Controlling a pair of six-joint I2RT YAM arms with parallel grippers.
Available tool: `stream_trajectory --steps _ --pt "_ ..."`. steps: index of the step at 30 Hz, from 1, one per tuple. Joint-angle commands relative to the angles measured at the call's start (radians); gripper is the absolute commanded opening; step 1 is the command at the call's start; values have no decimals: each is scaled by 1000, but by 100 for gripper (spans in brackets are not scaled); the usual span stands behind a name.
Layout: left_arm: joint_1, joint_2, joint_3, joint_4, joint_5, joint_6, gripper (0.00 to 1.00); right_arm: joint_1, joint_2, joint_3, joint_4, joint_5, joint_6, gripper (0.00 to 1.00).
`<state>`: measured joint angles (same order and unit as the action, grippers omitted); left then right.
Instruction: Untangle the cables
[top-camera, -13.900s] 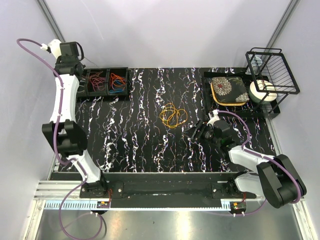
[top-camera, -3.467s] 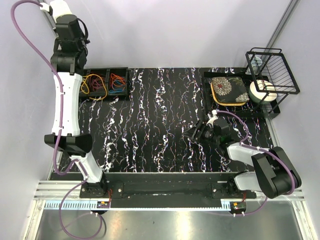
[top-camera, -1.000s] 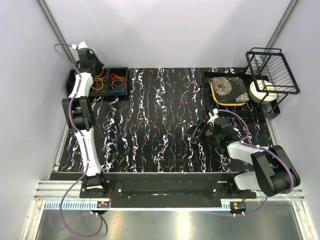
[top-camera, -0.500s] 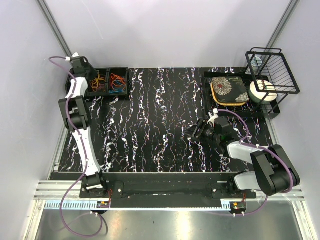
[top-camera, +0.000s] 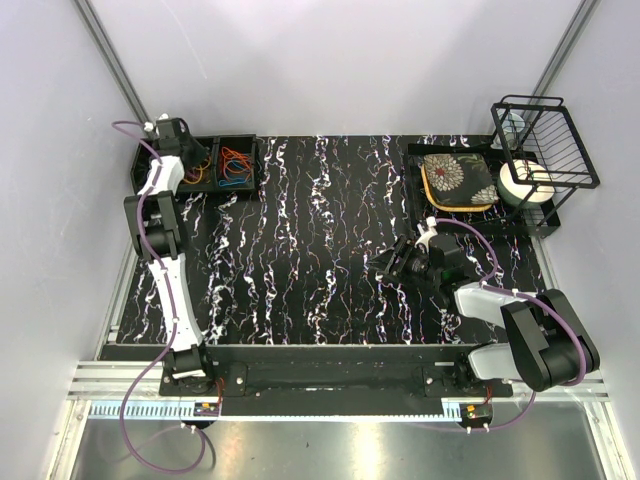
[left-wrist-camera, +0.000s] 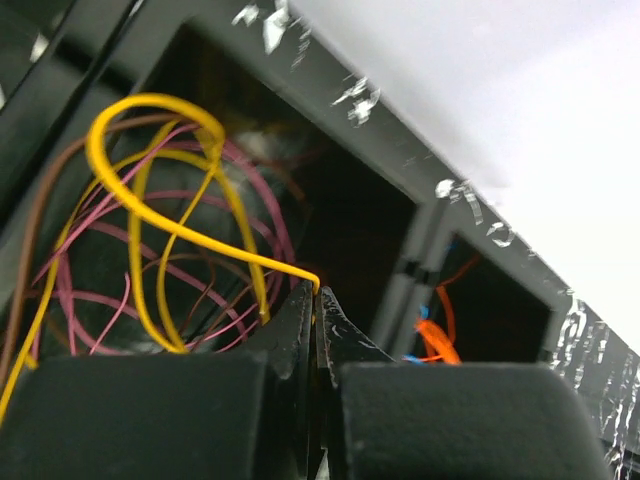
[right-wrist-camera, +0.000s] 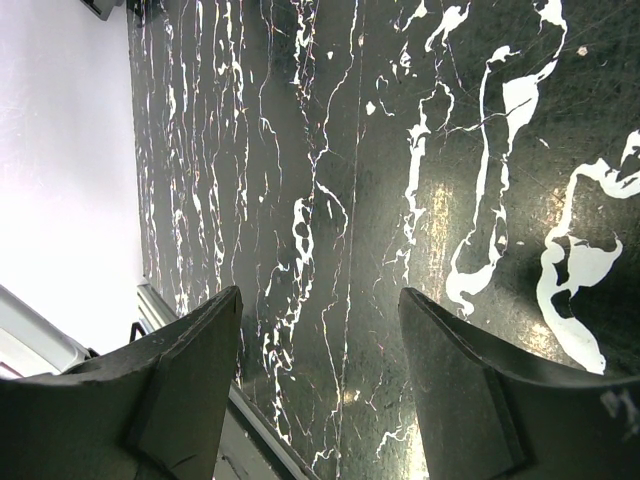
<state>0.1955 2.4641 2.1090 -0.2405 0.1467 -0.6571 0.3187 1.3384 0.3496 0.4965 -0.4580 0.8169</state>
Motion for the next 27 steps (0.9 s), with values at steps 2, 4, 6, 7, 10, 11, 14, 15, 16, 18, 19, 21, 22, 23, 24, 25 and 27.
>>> stream_trajectory --steps 2,4,6,7,10,11,14,15,16,18,19,21,22,23,24,25,27 --pt "7 7 11 -31 -10 -24 1 -6 -5 5 43 -14 4 70" --pt "9 6 26 -42 -4 -16 11 -7 -7 3 47 -15 2 70" --pt "9 -8 31 -49 7 -7 19 -7 -8 2 48 -15 2 70" --pt "9 -22 32 -52 8 -6 23 -7 -10 2 50 -15 2 70" --pt "7 -66 34 -68 11 -3 38 -9 -10 -1 53 -16 4 70" --pt "7 -80 34 -75 10 -3 42 -9 -10 -1 54 -16 4 70" --pt "-1 -149 40 -97 -4 7 56 -9 -12 -1 56 -18 4 70" --pt "-8 -169 45 -102 -12 17 61 -9 -12 -1 56 -18 4 70" --pt "-11 -210 45 -115 -19 22 72 -9 -12 -1 57 -19 5 70" --pt "-24 -275 42 -123 -38 36 99 -9 -12 -3 57 -19 4 70" --pt "-25 -295 43 -137 -42 40 99 -9 -15 -4 59 -19 5 70" --pt "-37 -353 43 -146 -48 54 99 -9 -15 -6 60 -18 5 70" --pt "-39 -373 43 -163 -55 57 99 -10 -16 -8 62 -19 5 70" --pt "-44 -393 43 -169 -55 60 99 -9 -19 -9 62 -21 5 70" --pt "-51 -431 45 -178 -56 68 99 -9 -19 -9 63 -21 5 70" --pt "-53 -451 43 -200 -58 71 99 -9 -19 -11 63 -22 8 70" --pt "-67 -519 33 -233 -78 86 99 -10 -21 -12 63 -24 7 70"
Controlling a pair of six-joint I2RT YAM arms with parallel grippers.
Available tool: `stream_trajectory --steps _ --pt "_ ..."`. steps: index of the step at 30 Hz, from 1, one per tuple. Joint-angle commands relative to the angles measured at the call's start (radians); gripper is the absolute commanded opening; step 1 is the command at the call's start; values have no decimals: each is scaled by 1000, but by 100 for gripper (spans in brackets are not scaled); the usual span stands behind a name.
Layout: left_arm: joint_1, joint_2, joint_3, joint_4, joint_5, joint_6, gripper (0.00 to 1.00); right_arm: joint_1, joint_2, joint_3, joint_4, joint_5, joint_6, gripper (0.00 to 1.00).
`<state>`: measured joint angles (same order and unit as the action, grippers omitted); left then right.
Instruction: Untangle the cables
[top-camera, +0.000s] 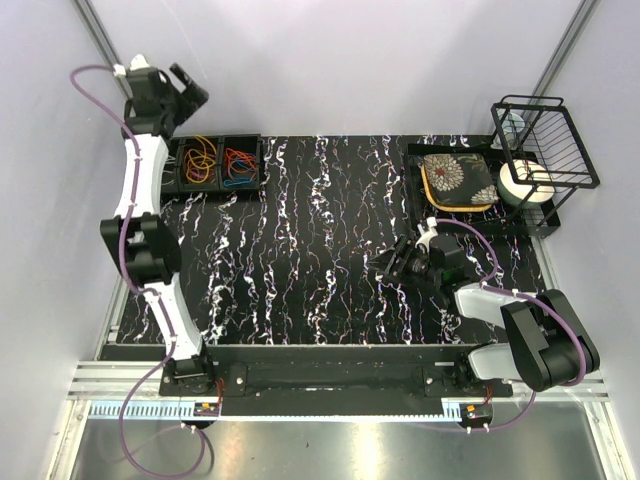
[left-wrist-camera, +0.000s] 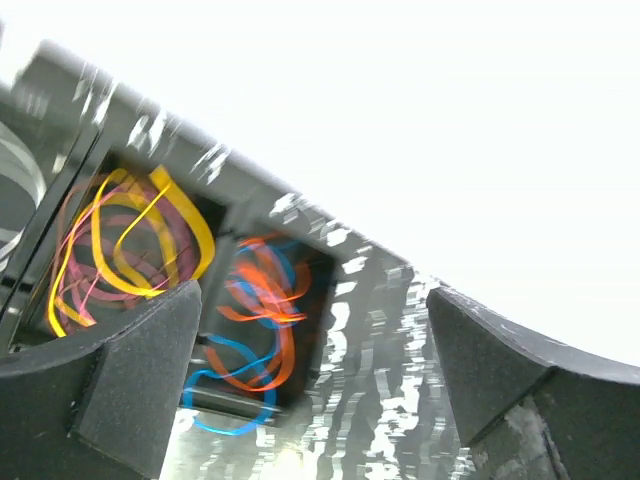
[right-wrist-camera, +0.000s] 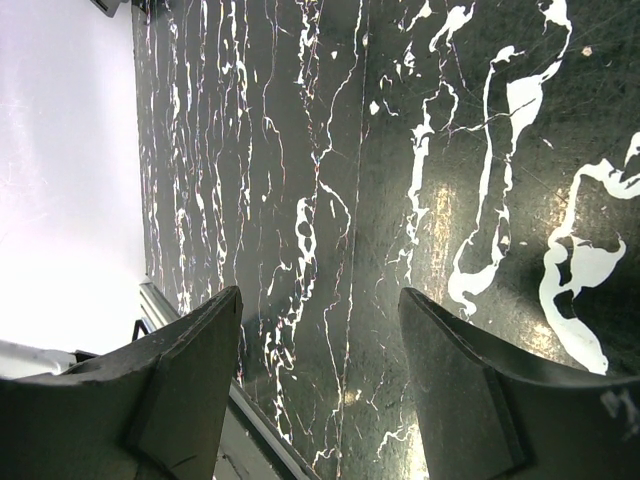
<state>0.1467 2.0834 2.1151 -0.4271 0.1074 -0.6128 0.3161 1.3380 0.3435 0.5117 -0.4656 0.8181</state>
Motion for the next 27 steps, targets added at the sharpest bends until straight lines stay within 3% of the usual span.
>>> stream_trajectory --steps 1,8,12,20,22,24,27 --pt "-24 -164 17 -56 -52 45 99 -8 -22 -6 47 -16 6 70" --pt "-128 -433 -182 -119 -152 133 99 -6 -36 -17 47 -15 7 70" --pt "-168 -624 -412 -130 -181 166 99 -6 -46 -20 48 -16 4 71" --pt "-200 -902 -785 -189 -440 262 99 -6 -42 -20 59 -25 -5 73" --pt "-199 -957 -852 -203 -526 249 99 -6 -46 -23 65 -24 -5 78" --pt "-200 -1042 -976 -118 -551 269 99 -6 -53 -31 68 -21 3 99" --pt "-199 -1137 -1188 63 -563 297 96 -6 -46 -46 111 -31 19 100"
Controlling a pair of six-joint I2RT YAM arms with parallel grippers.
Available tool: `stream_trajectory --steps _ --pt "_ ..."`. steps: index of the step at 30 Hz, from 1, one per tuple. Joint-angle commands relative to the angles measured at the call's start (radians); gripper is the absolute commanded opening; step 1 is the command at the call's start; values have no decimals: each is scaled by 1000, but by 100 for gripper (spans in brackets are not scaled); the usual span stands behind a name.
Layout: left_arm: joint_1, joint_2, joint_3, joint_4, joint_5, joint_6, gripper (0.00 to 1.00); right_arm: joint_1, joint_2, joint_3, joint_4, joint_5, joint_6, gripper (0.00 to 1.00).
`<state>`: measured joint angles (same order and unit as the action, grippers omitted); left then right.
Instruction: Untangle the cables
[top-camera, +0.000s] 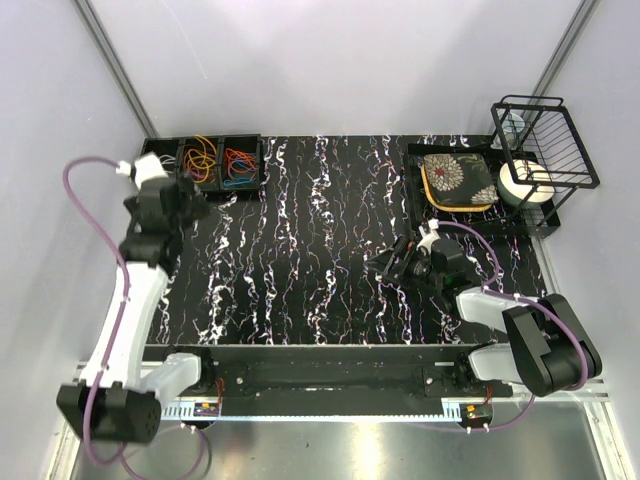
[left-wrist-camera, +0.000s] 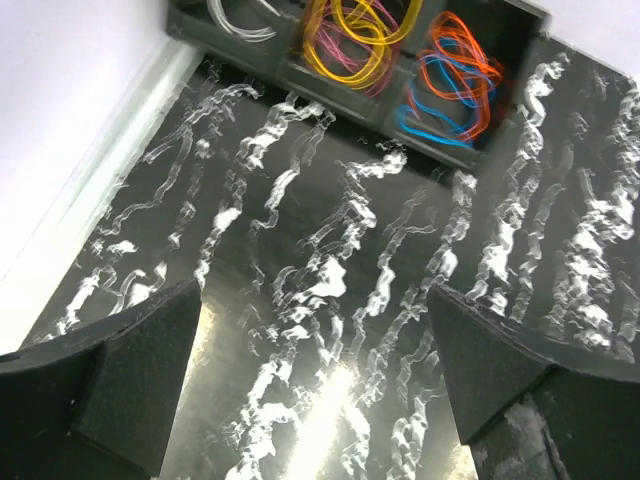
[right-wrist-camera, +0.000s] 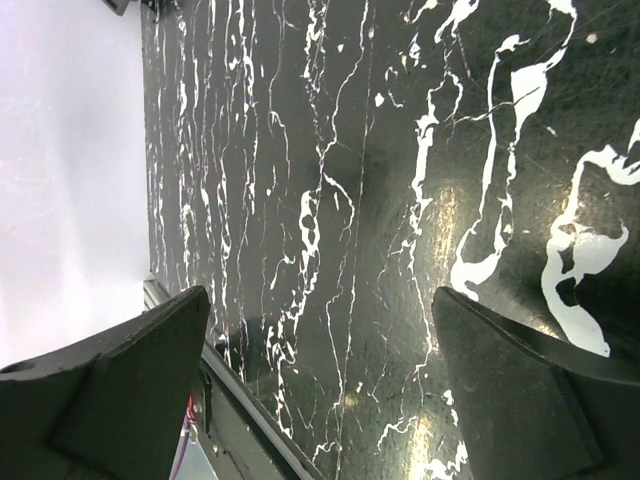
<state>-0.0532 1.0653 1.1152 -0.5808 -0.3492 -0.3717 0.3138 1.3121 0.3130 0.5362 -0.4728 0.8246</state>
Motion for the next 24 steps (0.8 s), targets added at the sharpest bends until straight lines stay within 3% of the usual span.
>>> stream_trajectory --steps 1,4,6,13,14,15,24 --pt "0 -142 -271 252 -112 101 95 -4 -17 -15 93 -27 13 100" --pt "1 -224 -406 383 -68 181 95 -4 6 -14 120 -50 22 100" --pt "1 -269 -483 513 46 233 93 -4 18 -15 136 -69 27 100" --pt "0 -312 -828 985 113 296 91 -4 16 -38 205 -79 31 100" --pt "1 -289 -845 1110 115 301 91 -4 13 -43 212 -79 31 100" --pt "1 -259 -848 1137 113 301 91 -4 13 -45 226 -79 33 100" --pt "1 -6 -769 1277 92 330 89 -4 -22 -141 478 -115 39 100"
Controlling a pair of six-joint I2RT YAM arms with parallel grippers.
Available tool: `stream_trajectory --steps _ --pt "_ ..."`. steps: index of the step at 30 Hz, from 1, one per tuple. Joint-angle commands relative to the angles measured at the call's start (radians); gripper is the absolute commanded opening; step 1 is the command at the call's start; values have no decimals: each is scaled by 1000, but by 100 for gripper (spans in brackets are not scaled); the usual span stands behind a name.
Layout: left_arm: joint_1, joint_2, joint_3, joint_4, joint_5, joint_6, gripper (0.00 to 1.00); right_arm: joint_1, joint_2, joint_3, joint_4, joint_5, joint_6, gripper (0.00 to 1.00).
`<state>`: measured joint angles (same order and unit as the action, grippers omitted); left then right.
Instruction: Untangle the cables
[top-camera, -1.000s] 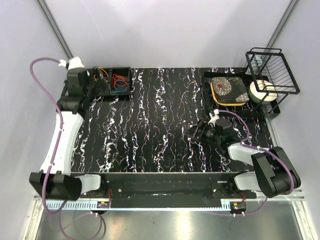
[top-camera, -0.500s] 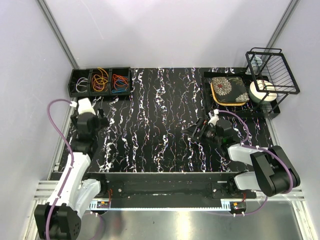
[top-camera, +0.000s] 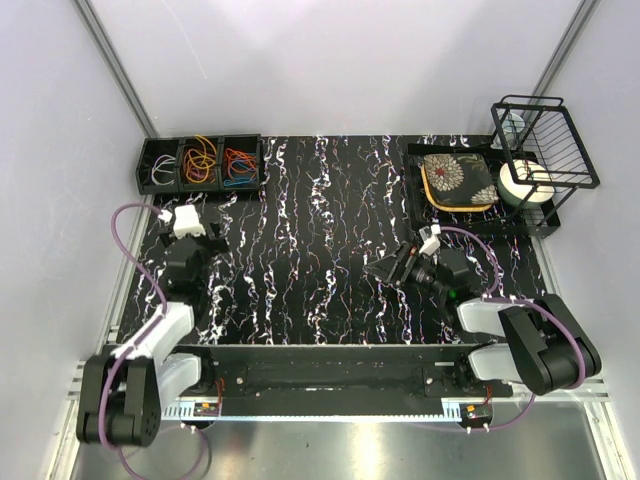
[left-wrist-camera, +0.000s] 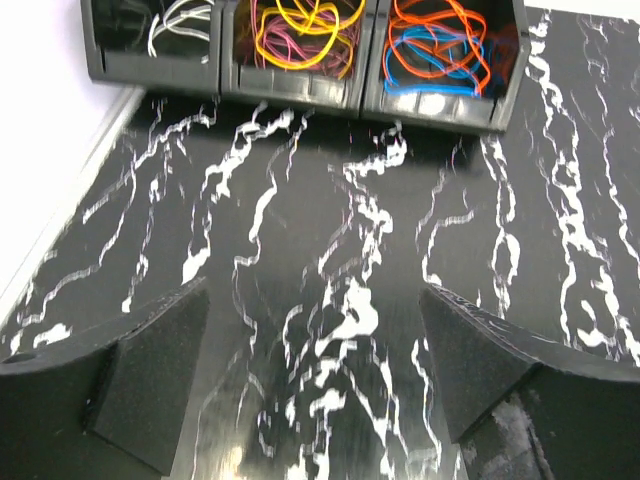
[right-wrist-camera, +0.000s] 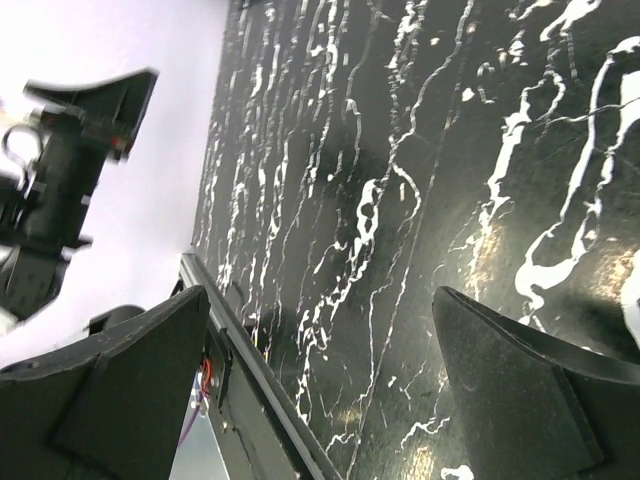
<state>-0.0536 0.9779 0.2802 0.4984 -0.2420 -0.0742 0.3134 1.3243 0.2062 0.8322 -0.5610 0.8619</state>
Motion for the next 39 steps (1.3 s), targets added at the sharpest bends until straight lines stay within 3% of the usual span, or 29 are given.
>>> stream_trajectory --steps 1,4,7,8,10,11,13,15,17,20,39 --pt "1 134 85 192 -17 40 89 -2 -37 -43 192 -28 -1 100" --pt "8 227 93 196 -13 53 90 -2 -42 -65 249 -33 -1 100" --pt "23 300 79 311 36 25 88 -4 -39 -71 284 -39 0 100" --pt "23 309 98 269 64 34 87 -2 -30 -73 294 -45 2 100" --pt "38 358 83 315 107 38 87 -2 -20 -77 329 -53 3 100" --pt "44 376 61 419 96 37 88 -2 -11 -82 343 -56 8 100" --pt "47 372 53 397 118 45 88 -2 -7 -85 366 -56 12 100" --pt "47 363 21 434 185 62 99 -4 -4 -85 367 -57 12 100" --pt "46 398 -30 616 222 68 99 -2 -5 -85 367 -57 12 100" --pt "20 398 -44 616 138 68 99 -2 -7 -88 369 -56 14 100" --pt "21 393 -39 589 147 68 99 0 -16 -70 277 -11 25 100"
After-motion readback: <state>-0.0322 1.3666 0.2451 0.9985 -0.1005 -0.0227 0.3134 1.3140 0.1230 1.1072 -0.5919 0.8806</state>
